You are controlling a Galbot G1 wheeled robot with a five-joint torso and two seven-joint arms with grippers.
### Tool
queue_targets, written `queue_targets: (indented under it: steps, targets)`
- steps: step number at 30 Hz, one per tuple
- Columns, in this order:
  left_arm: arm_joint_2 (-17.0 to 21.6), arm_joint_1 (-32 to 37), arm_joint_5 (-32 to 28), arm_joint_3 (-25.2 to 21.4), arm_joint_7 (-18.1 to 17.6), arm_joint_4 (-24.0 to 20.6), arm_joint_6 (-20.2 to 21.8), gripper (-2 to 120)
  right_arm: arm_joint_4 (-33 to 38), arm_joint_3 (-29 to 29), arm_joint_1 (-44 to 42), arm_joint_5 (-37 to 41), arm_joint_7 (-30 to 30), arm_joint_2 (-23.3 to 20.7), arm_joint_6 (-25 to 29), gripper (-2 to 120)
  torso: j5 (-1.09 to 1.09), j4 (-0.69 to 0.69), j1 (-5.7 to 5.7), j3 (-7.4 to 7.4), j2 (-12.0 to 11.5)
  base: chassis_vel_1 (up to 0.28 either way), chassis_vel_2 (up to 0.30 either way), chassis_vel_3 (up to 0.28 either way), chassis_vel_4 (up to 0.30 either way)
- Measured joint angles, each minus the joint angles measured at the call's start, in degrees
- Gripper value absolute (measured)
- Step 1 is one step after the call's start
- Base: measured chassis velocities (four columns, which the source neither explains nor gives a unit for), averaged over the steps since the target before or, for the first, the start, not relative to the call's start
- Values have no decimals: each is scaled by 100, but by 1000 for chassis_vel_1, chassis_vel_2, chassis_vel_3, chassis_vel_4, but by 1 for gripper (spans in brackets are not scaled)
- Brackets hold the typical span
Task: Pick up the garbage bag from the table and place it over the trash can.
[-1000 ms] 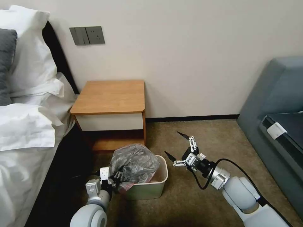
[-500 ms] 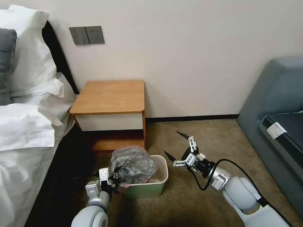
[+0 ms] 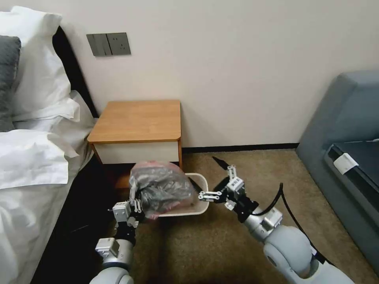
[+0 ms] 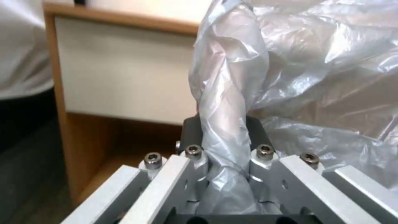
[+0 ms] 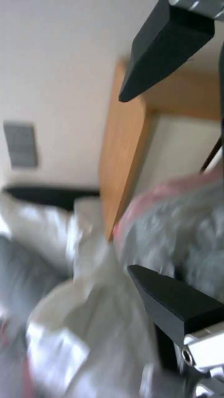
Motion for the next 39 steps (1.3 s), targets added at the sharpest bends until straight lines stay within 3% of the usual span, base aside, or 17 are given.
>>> queue_targets:
  steps: [2,10,15,20,28,39]
  targets:
    - [0,23,8,-1,76,-16,-101,7,-206,-216,553,480,-399,-270,-169,100,1,0,0,0,0,0,0,0,0]
    - [1,33,14,-7,127,-72,-170,7,-822,-1071,1721,1349,-780,-830,-447,100,0,-1,0,1,0,0,0,0,0]
    - [-1,43,21,-7,167,-74,-202,7,-1131,-1618,2429,1794,-830,-859,-598,100,0,0,0,1,0,0,0,0,0]
    - [-2,24,23,-8,168,-56,-202,7,-1188,-1749,2626,1807,-826,-835,-622,94,0,0,0,1,0,0,0,0,0]
    - [-14,2,23,7,155,-26,-200,7,-1247,-1930,2667,1611,-885,-820,-597,59,0,-1,0,0,0,0,0,0,0]
    - [-18,3,16,2,133,-26,-186,7,-1252,-1910,2645,1441,-974,-814,-531,23,0,-1,0,0,0,0,0,0,0]
